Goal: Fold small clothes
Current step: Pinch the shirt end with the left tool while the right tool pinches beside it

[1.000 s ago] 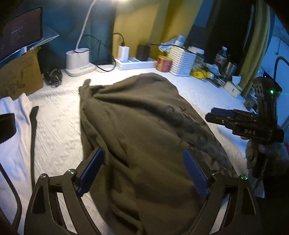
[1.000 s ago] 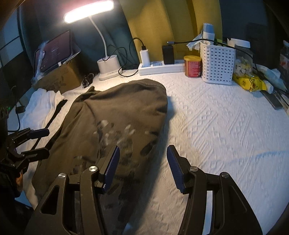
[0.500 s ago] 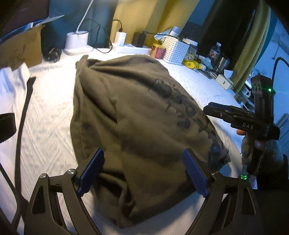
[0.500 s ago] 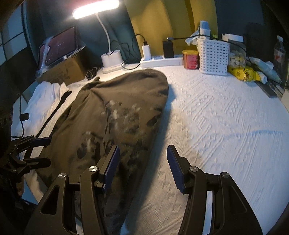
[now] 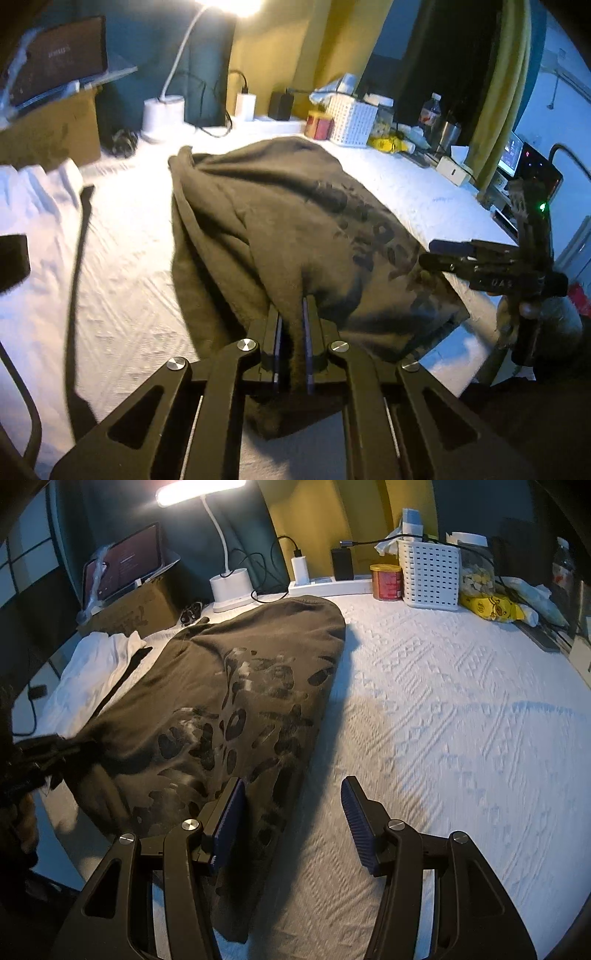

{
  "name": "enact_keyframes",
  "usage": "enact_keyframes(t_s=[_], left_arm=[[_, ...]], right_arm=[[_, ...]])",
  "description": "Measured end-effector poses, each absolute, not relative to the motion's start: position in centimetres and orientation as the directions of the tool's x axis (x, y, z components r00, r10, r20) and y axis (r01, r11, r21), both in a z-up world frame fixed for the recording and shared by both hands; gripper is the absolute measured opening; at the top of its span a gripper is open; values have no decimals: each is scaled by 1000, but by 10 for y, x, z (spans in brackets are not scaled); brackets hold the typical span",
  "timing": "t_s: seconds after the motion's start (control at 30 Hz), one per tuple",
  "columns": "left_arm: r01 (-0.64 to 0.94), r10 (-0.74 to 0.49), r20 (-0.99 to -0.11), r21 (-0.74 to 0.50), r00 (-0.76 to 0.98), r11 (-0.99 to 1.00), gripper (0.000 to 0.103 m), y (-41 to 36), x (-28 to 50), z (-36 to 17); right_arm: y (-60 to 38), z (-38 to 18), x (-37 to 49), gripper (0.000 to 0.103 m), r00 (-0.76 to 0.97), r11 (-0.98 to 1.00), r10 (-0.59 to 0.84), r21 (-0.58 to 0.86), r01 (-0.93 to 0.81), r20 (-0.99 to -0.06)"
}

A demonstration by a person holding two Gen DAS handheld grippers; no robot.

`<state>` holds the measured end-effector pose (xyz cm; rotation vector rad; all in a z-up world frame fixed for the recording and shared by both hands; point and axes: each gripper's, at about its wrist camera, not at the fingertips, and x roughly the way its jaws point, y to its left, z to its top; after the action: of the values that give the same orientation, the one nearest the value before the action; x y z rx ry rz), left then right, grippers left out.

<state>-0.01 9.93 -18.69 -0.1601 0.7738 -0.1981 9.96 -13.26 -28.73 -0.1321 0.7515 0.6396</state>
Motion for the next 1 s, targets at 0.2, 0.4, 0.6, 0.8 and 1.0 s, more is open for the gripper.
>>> enact_keyframes(t_s=[0.2, 0.4, 0.6, 0.8, 1.0], left_arm=[[109, -219, -681, -202, 698, 973, 7, 110, -11, -185], [96, -212, -710, -200, 671, 975, 7, 111, -15, -202], [85, -216, -706, -217, 675, 973, 7, 111, -18, -207], [91, -231, -699, -231, 677, 969, 7, 110, -21, -206], [130, -280, -705, -260, 652, 957, 7, 94, -21, -209]], right_arm=[[-134, -297, 88, 57, 525, 796, 496, 120, -593, -692], [-142, -300, 72, 57, 526, 789, 523, 148, -596, -671], [-141, -305, 53, 31, 504, 767, 558, 179, -616, -659], [-145, -302, 46, 7, 502, 760, 561, 169, -627, -658], [-157, -291, 29, 6, 556, 786, 505, 86, -612, -661]])
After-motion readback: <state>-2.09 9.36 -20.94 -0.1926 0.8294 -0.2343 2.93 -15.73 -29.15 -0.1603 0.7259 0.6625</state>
